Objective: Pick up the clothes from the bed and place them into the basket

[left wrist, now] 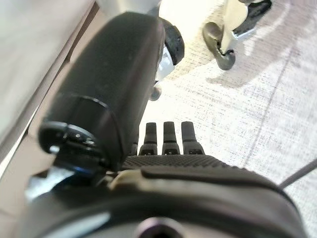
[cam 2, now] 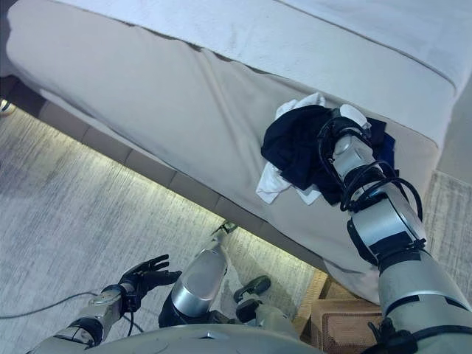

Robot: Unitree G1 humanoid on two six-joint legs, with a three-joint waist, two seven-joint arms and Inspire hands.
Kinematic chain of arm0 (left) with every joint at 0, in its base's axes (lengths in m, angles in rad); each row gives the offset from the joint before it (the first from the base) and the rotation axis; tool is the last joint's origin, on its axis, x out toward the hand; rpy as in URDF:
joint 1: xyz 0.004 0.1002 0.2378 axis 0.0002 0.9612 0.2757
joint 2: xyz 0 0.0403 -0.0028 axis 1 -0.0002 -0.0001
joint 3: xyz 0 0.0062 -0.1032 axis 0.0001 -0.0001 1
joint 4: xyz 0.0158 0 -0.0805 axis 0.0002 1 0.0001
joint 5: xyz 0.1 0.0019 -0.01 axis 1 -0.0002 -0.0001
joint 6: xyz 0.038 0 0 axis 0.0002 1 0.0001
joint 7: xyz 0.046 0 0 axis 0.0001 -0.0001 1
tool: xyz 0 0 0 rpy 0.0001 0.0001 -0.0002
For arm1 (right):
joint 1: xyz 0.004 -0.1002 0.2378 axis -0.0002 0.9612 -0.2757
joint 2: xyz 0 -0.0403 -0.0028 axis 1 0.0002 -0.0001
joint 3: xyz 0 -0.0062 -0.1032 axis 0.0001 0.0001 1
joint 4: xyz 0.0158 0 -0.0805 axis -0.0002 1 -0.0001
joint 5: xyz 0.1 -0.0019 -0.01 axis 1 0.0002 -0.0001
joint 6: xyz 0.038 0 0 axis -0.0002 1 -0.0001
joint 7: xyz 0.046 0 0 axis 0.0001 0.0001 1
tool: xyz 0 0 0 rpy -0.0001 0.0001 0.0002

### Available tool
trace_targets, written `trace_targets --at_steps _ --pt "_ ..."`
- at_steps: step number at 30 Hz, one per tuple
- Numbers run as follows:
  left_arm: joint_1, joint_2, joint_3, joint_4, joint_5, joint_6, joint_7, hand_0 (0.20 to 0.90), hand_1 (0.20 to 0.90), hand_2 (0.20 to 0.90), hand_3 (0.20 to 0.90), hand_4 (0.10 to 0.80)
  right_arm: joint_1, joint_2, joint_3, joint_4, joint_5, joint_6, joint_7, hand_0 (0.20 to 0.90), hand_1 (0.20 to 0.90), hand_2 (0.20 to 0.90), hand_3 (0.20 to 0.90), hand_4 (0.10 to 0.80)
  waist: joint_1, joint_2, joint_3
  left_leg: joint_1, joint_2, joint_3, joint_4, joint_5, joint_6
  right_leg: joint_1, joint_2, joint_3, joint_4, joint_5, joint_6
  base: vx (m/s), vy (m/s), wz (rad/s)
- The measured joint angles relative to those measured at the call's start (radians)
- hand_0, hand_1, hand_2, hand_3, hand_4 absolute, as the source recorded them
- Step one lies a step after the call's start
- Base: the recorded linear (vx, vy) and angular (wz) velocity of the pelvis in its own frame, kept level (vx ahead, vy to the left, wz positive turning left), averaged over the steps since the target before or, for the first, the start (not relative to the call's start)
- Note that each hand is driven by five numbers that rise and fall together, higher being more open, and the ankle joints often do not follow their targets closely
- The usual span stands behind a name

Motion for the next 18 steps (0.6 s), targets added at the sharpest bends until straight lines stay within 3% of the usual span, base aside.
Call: trace_targets --at_steps 6,7,8,9,10,14,18 --pt "-0.034 0.000 -0.003 -0.012 -0.057 -0.024 -0.017 0.900 0.900 0.900 0.900 0.800 -0.036 0.000 0.043 0.069 -0.224 0.114 0.145 0.900 0.900 0.900 0.900 0.800 0.006 0.002 0.026 -0.032 -0.028 -0.007 0.014 -0.008 -0.009 -0.028 -0.032 -0.015 0.027 -0.005 0.007 -0.001 0.027 0.08" --pt "-0.041 0.000 -0.003 -0.028 -0.057 -0.025 -0.018 0.900 0.900 0.900 0.900 0.800 -0.037 -0.002 0.043 0.077 -0.246 0.135 0.180 0.836 0.836 0.836 0.826 0.726 0.006 0.001 0.027 -0.045 -0.028 -0.010 0.014 -0.008 -0.009 -0.040 -0.032 -0.018 0.030 -0.005 0.007 0.011 -0.037 0.12" --pt "-0.045 0.001 -0.004 -0.045 -0.057 -0.025 -0.021 0.900 0.900 0.900 0.900 0.800 -0.038 -0.002 0.045 0.089 -0.273 0.144 0.215 0.505 0.505 0.505 0.439 0.339 0.008 0.001 0.028 -0.057 -0.028 -0.011 0.014 -0.008 -0.009 -0.053 -0.033 -0.019 0.036 -0.005 0.008 0.011 -0.037 0.09" --pt "-0.053 0.001 -0.004 -0.056 -0.058 -0.027 -0.025 0.900 0.900 0.900 0.900 0.800 -0.038 -0.002 0.049 0.101 -0.300 0.148 0.253 0.505 0.505 0.505 0.439 0.339 0.010 0.000 0.032 -0.065 -0.028 -0.011 0.015 -0.008 -0.009 -0.060 -0.032 -0.021 0.036 -0.005 0.008 0.006 -0.056 0.07" --pt "-0.064 0.001 -0.004 -0.065 -0.060 -0.025 -0.025 0.900 0.900 0.900 0.900 0.800 -0.038 -0.002 0.052 0.109 -0.316 0.148 0.285 0.300 0.300 0.300 0.200 0.100 0.012 0.000 0.035 -0.071 -0.028 -0.011 0.017 -0.008 -0.009 -0.064 -0.031 -0.023 0.036 -0.005 0.008 0.000 -0.055 0.05" --pt "-0.095 0.003 -0.013 -0.075 -0.065 -0.005 -0.022 0.900 0.900 0.900 0.900 0.800 -0.043 0.000 0.073 0.112 -0.328 0.136 0.290 0.300 0.300 0.300 0.200 0.100 0.020 -0.003 0.042 -0.074 -0.024 -0.012 0.017 -0.006 -0.010 -0.066 -0.027 -0.025 0.035 -0.005 0.009 0.018 -0.054 0.01" --pt "-0.104 0.011 -0.025 -0.073 -0.084 -0.003 -0.002 0.900 0.900 0.900 0.900 0.800 -0.059 -0.001 0.061 0.017 -0.150 0.061 0.039 0.300 0.300 0.300 0.200 0.100 -0.003 -0.020 0.050 -0.071 -0.014 -0.005 0.017 0.001 -0.001 -0.065 -0.014 -0.016 0.032 -0.005 0.008 0.020 -0.020 -0.08"
